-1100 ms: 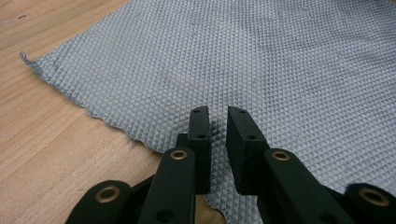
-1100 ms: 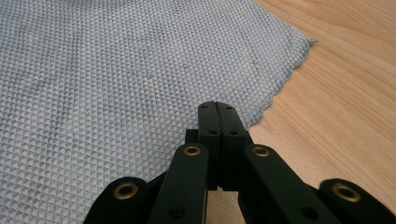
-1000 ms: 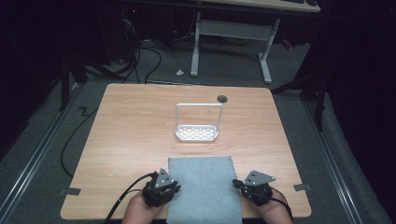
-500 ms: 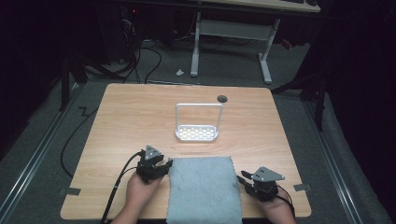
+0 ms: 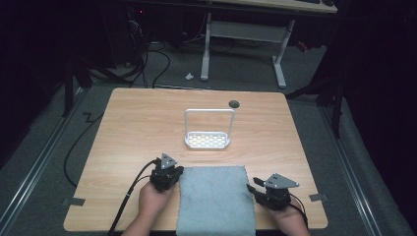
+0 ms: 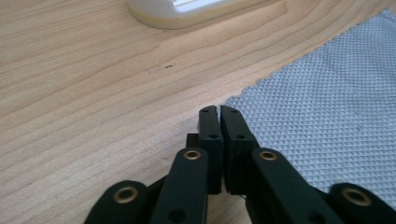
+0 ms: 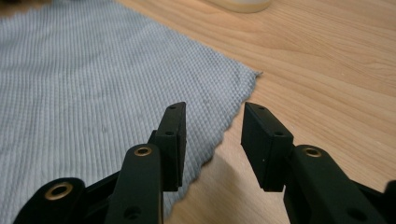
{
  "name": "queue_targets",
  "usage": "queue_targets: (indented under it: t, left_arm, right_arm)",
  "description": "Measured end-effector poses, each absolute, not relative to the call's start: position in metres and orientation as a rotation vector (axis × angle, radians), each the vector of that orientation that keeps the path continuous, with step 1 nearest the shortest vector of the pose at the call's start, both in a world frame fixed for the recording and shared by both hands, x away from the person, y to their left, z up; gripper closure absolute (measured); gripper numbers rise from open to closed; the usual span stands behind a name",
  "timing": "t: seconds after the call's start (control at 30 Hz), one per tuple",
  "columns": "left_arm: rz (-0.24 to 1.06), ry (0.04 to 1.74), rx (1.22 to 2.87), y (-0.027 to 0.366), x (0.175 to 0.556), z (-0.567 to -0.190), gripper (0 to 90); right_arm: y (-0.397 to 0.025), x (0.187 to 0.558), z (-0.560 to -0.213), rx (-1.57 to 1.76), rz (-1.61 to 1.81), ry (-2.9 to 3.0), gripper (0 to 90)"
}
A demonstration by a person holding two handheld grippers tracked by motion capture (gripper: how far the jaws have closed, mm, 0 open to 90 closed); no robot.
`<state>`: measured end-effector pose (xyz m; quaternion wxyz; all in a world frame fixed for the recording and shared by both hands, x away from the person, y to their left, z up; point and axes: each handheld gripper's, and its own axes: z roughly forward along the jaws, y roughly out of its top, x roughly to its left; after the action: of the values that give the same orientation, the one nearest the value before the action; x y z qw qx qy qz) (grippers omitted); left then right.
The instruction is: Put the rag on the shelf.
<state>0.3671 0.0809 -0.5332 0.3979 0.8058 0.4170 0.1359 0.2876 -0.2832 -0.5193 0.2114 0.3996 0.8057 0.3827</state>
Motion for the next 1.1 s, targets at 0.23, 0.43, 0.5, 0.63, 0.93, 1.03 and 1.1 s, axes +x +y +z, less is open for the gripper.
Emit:
queue_targets:
  t: [0.23,0.43,0.5,0.63,0.93,1.03,1.1]
  left_arm:
    - [0.312,1.066,2.024,0.083,0.369,-0.534,89.1]
    - [0.313,1.064,2.024,0.083,0.368,-0.534,89.1]
    - [0.300,1.068,2.019,0.084,0.369,-0.534,89.1]
    - [0.302,1.067,2.018,0.084,0.369,-0.534,89.0]
    - [0.282,1.074,2.011,0.085,0.370,-0.534,89.0]
    - [0.284,1.076,2.010,0.085,0.370,-0.534,89.1]
    - [0.287,1.076,2.009,0.085,0.369,-0.534,89.1]
  right_arm:
    - [-0.270,0.318,-0.508,1.231,1.034,2.168,60.2]
    - [-0.256,0.350,-0.518,1.295,0.923,2.187,62.1]
    - [-0.256,0.354,-0.521,1.309,0.927,2.185,62.4]
    - [-0.257,0.362,-0.527,1.350,0.914,2.173,63.8]
    - [-0.248,0.353,-0.528,1.296,0.929,2.204,76.1]
    - [-0.245,0.350,-0.528,1.254,0.932,2.231,88.8]
    - [-0.244,0.350,-0.528,1.249,0.932,2.240,89.6]
